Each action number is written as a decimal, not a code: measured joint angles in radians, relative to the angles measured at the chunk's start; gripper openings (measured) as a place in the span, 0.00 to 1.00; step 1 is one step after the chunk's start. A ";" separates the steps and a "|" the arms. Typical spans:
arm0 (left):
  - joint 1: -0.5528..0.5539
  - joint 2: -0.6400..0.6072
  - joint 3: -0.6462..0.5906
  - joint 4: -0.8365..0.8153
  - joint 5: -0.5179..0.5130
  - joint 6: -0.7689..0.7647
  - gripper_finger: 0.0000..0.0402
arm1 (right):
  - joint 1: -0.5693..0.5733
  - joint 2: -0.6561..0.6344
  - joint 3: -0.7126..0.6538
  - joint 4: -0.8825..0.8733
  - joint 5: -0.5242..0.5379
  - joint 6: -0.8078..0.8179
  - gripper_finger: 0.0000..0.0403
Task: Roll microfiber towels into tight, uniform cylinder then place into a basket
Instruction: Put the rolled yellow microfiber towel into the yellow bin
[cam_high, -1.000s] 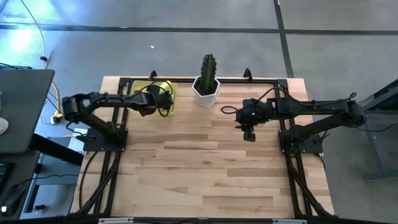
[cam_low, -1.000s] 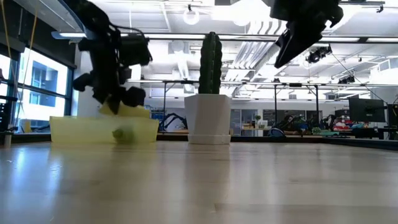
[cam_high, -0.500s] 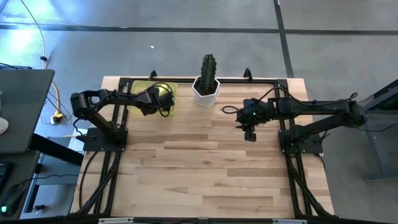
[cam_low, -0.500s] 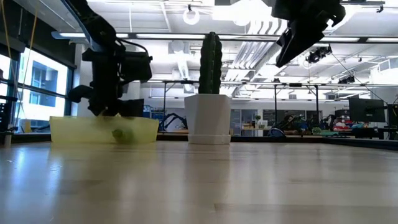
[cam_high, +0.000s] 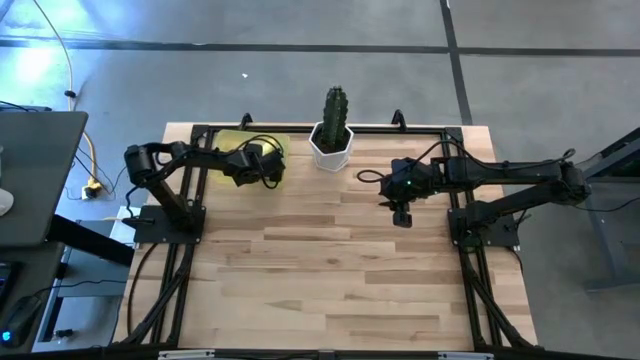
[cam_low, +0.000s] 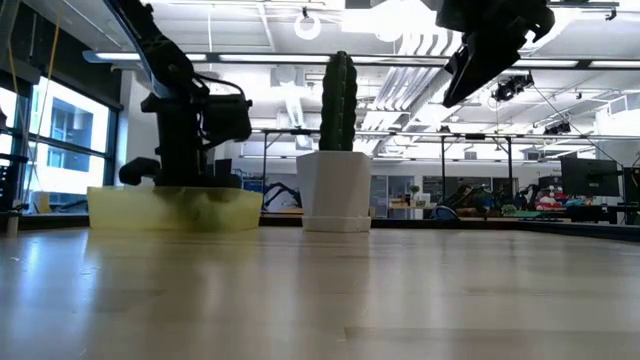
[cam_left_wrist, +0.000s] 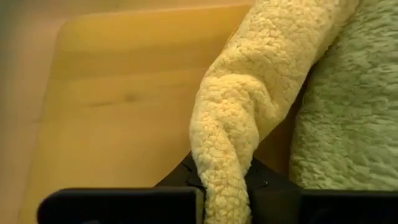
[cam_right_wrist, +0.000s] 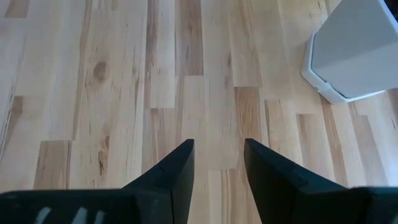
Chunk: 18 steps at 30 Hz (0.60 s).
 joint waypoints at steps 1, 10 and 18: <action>0.000 0.005 0.000 0.002 0.002 0.000 0.04 | 0.000 0.000 0.000 0.000 0.000 0.000 0.33; 0.001 -0.004 0.002 0.004 0.041 0.035 0.21 | 0.000 0.000 0.000 0.000 0.000 -0.003 0.33; 0.002 -0.023 0.146 -0.213 0.031 0.210 0.35 | 0.000 0.000 0.000 -0.018 0.000 0.000 0.33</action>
